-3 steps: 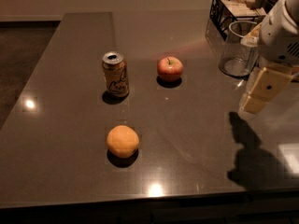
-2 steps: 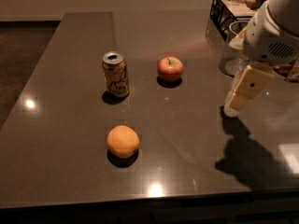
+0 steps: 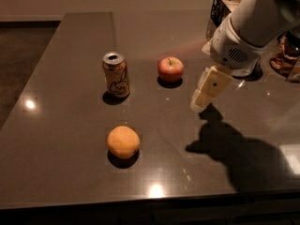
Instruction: Pick orange can
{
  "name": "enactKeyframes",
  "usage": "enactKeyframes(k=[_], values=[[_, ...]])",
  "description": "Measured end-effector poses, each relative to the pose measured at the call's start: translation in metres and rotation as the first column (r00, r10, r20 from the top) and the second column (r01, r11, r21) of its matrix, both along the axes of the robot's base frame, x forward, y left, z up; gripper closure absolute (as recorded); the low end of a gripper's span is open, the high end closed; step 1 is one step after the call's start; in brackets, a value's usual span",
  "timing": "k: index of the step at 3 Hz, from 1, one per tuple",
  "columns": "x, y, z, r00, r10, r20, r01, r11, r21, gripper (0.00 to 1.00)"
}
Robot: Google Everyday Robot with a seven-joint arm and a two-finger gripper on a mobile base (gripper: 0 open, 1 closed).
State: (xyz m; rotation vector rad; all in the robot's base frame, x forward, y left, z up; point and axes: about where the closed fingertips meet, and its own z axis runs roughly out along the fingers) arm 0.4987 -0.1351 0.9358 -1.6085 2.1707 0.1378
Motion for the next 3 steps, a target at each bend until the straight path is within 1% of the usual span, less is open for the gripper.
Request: enactKeyframes(k=[1, 2, 3], values=[[0.024, 0.038, -0.009, 0.9999, 0.013, 0.001, -0.013, 0.996, 0.092, 0.00], [0.048, 0.073, -0.013, 0.9998, 0.022, -0.003, -0.021, 0.986, 0.165, 0.00], [0.065, 0.116, -0.016, 0.9990, 0.045, -0.002, -0.043, 0.969, 0.242, 0.00]])
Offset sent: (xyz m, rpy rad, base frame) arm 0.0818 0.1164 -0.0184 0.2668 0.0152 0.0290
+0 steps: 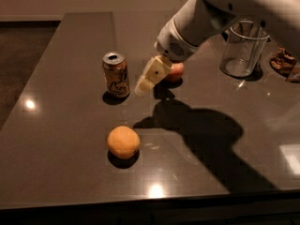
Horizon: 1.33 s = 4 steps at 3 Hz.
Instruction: Pick orange can
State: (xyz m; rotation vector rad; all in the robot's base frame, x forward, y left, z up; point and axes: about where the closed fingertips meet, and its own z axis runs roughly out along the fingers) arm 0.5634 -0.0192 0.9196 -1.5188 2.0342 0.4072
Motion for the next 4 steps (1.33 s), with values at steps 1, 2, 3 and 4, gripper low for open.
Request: enactKeyframes(k=[1, 2, 3, 4], values=[[0.007, 0.042, -0.008, 0.9993, 0.038, -0.005, -0.037, 0.998, 0.059, 0.00], [0.007, 0.080, -0.015, 0.9960, 0.090, -0.005, -0.089, 0.991, 0.098, 0.00], [0.007, 0.106, -0.016, 0.9914, 0.130, -0.012, -0.128, 0.984, 0.125, 0.18], [0.011, 0.114, -0.015, 0.9890, 0.147, -0.017, -0.143, 0.980, 0.141, 0.41]])
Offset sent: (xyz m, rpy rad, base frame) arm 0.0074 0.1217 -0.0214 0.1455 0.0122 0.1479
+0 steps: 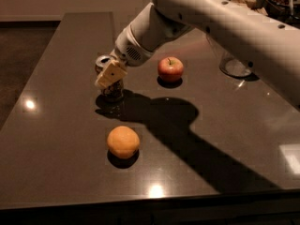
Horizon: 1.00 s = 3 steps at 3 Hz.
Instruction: Pick orange can
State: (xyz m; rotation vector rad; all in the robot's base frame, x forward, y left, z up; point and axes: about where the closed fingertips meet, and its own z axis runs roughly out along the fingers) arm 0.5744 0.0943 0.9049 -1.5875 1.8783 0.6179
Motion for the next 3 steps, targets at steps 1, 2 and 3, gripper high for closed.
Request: enactKeyframes(k=[1, 2, 3], values=[[0.005, -0.002, 0.008, 1.0000, -0.003, -0.005, 0.003, 1.000, 0.017, 0.64], [0.006, 0.001, 0.032, 0.9996, 0.025, -0.009, -0.025, 0.998, 0.052, 0.88], [0.005, 0.008, 0.063, 0.9976, 0.069, -0.011, -0.067, 0.993, 0.097, 1.00]])
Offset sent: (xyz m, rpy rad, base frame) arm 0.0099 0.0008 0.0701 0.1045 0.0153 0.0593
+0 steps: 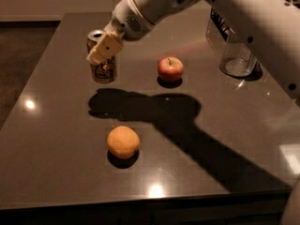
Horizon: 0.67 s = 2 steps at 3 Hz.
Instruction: Pick orange can
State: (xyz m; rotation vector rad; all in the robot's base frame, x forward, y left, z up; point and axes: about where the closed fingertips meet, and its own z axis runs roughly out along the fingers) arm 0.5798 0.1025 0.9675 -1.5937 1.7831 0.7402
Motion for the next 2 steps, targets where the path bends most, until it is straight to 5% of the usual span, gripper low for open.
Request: enactKeyframes(k=[2], values=[[-0.0032, 0.0043, 0.0310, 0.9986, 0.053, -0.008, -0.053, 0.999, 0.002, 1.00]])
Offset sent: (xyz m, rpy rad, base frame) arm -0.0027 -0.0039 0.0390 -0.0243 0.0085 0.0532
